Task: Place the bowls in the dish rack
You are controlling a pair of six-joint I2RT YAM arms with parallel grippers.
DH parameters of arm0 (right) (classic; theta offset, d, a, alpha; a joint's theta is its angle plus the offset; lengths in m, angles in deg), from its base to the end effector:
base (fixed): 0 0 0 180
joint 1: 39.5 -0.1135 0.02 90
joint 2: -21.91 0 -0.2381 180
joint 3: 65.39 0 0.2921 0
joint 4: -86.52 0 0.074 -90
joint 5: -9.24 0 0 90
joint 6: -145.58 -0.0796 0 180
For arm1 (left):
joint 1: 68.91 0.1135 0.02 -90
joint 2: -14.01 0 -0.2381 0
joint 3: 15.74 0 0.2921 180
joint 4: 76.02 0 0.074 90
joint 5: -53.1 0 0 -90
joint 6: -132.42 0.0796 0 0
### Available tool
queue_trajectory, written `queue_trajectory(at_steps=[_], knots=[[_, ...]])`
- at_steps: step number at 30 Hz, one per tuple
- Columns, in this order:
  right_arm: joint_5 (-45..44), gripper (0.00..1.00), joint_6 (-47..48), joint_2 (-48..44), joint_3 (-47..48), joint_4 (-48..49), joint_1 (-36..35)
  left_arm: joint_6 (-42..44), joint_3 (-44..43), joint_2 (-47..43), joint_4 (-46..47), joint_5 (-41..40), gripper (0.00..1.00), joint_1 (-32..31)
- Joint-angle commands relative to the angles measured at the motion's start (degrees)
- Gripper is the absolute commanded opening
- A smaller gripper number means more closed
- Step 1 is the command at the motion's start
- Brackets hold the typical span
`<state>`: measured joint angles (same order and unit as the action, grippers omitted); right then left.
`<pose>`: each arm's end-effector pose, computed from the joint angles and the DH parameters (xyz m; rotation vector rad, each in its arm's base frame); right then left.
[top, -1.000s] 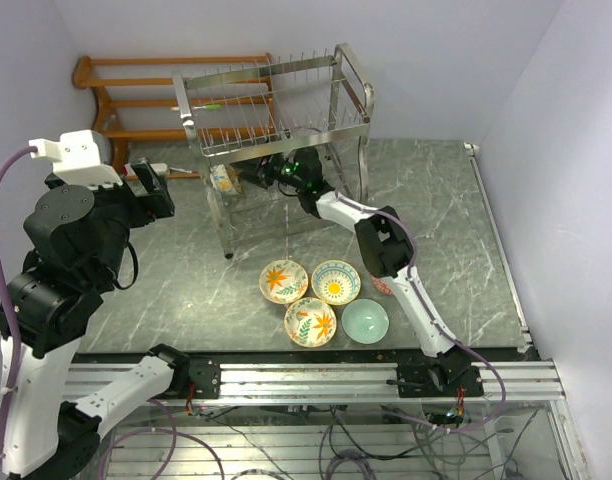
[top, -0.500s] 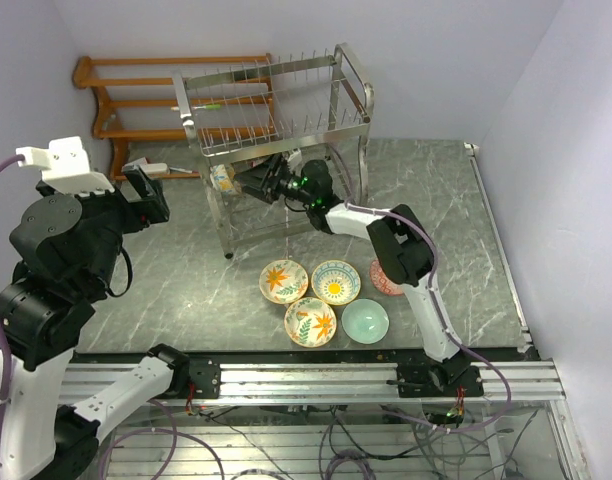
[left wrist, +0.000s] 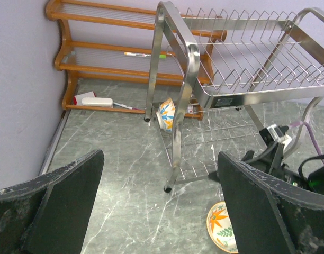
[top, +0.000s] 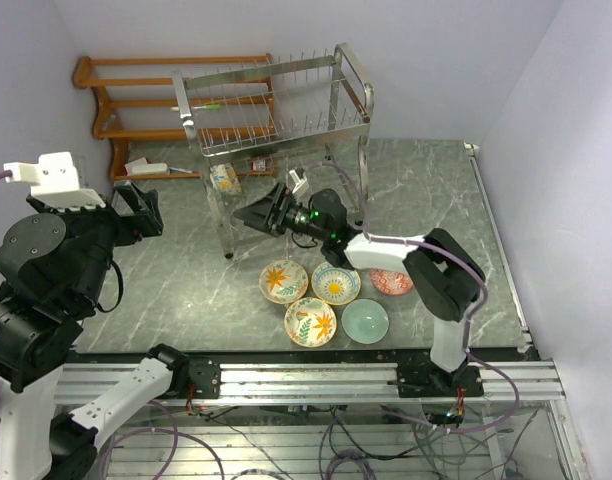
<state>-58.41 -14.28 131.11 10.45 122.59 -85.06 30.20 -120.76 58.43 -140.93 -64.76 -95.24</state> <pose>0.3213 0.3709 0.1847 0.0146 1.8670 1.8134 0.1396 -0.0276 0.5238 -0.1684 1.6298 -0.1150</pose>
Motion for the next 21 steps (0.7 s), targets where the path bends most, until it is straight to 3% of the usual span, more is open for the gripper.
queue_trajectory(at_steps=[1, 10, 17, 21], knots=[[-8.79, 0.86, 7.23, -7.75, -4.68, -9.08, -4.75, 0.13, 0.06, -1.22, -1.25, 3.28, 1.00, 0.40], [-33.88, 0.86, 20.37, -15.21, -0.56, -46.85, -17.19, -1.46, -0.53, -2.80, -3.02, 6.39, 1.00, 0.42], [-42.31, 0.83, 31.74, -7.69, 11.79, -67.45, -21.59, -2.72, -1.38, -4.24, -4.82, 6.01, 0.99, 0.45], [-44.05, 0.74, 34.72, -3.40, 16.99, -75.03, -22.46, -3.35, -1.42, -5.20, -5.60, 4.53, 0.99, 0.42]])
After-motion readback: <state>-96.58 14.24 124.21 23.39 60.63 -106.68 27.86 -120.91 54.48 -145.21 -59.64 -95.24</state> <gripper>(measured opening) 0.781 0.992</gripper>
